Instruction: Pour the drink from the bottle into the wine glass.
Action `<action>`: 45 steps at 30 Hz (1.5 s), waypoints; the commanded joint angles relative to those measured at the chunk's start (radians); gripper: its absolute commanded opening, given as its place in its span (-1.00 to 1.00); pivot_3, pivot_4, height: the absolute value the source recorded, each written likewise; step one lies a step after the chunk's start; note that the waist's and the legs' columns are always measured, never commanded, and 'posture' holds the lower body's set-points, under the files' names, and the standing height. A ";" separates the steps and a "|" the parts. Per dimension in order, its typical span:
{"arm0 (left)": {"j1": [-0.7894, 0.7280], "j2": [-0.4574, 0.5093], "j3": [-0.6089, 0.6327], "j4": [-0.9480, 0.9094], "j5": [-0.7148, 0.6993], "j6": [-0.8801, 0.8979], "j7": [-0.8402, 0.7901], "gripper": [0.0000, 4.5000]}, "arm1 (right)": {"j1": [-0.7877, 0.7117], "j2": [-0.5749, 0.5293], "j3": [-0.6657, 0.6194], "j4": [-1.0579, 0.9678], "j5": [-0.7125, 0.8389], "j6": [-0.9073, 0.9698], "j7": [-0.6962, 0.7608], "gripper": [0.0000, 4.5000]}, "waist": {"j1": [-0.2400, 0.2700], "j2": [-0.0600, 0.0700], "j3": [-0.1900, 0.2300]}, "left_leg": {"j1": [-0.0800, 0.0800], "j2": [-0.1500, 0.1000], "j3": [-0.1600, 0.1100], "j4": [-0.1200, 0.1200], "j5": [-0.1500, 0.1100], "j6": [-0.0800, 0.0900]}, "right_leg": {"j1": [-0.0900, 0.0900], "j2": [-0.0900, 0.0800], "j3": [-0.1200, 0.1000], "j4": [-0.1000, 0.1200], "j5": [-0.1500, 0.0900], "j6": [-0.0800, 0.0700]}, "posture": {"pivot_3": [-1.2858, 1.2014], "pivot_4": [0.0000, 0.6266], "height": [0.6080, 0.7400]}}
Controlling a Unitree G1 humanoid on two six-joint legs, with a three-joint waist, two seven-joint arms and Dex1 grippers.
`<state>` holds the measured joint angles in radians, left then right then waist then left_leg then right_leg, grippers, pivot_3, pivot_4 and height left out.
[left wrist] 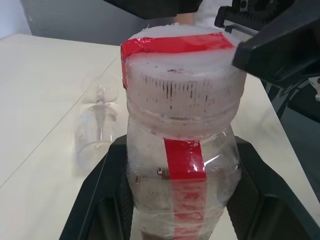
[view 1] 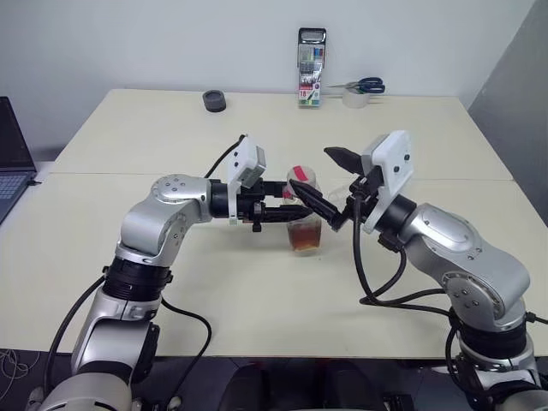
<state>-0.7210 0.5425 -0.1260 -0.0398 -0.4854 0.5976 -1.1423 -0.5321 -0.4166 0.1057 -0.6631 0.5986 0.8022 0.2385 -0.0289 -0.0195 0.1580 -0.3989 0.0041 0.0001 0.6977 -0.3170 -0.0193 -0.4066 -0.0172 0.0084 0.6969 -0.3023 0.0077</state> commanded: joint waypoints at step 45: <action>-0.053 0.001 0.013 -0.028 -0.016 -0.006 -0.031 -0.09 | -0.057 0.052 -0.018 0.015 0.027 -0.026 0.086 0.98 | -0.001 0.000 0.000 | 0.000 0.000 0.000 0.000 0.000 0.000 | 0.000 0.000 0.000 0.000 0.000 0.000 | 0.03 -0.52 1.00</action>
<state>-0.7514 0.5422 -0.1284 -0.0289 -0.4843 0.6022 -1.1687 -0.5737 -0.3694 0.0953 -0.6231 0.6374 0.8018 0.3233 -0.0297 -0.0195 0.1580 -0.3990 0.0040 -0.0001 0.6978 -0.3170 -0.0193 -0.4066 -0.0172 0.0083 0.6972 -0.3023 0.0077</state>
